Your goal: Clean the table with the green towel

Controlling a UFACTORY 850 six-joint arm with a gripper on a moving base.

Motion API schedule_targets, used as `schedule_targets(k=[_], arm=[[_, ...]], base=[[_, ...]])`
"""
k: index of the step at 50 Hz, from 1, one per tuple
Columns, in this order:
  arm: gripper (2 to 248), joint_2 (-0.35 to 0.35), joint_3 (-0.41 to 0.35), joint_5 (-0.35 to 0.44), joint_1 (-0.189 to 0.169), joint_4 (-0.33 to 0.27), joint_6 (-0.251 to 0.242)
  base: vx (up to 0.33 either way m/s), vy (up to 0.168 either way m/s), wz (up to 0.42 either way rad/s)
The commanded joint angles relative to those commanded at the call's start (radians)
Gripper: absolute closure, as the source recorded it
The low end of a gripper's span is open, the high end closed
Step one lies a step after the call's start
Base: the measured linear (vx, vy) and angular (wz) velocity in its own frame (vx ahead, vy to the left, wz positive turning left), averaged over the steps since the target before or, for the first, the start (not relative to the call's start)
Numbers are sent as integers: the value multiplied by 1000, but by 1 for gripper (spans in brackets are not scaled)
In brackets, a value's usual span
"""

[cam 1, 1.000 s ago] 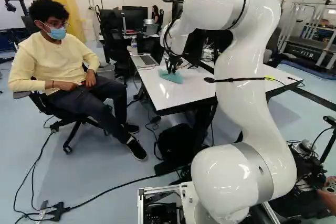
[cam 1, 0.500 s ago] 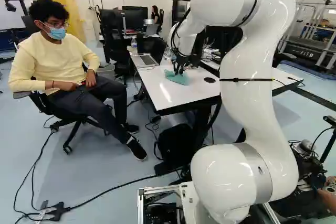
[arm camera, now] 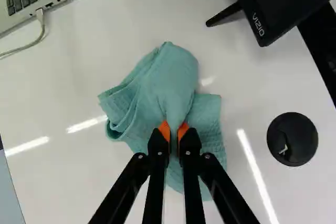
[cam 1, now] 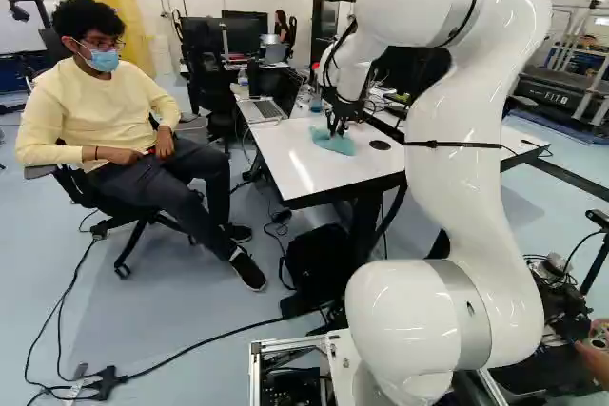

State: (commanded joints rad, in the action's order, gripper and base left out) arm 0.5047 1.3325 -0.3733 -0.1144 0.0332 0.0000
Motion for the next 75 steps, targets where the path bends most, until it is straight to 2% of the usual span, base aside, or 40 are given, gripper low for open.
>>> schedule_targets(k=[20, 35, 49, 75], arm=[[213, 77, 106, 0, -24, 0, 0], [213, 81, 120, 0, -25, 0, 0], [213, 39, 98, 0, -29, 0, 0], [213, -131, -54, 0, -27, 0, 0]], base=[[0, 0, 0], [0, 0, 0], [0, 0, 0], [0, 0, 0]])
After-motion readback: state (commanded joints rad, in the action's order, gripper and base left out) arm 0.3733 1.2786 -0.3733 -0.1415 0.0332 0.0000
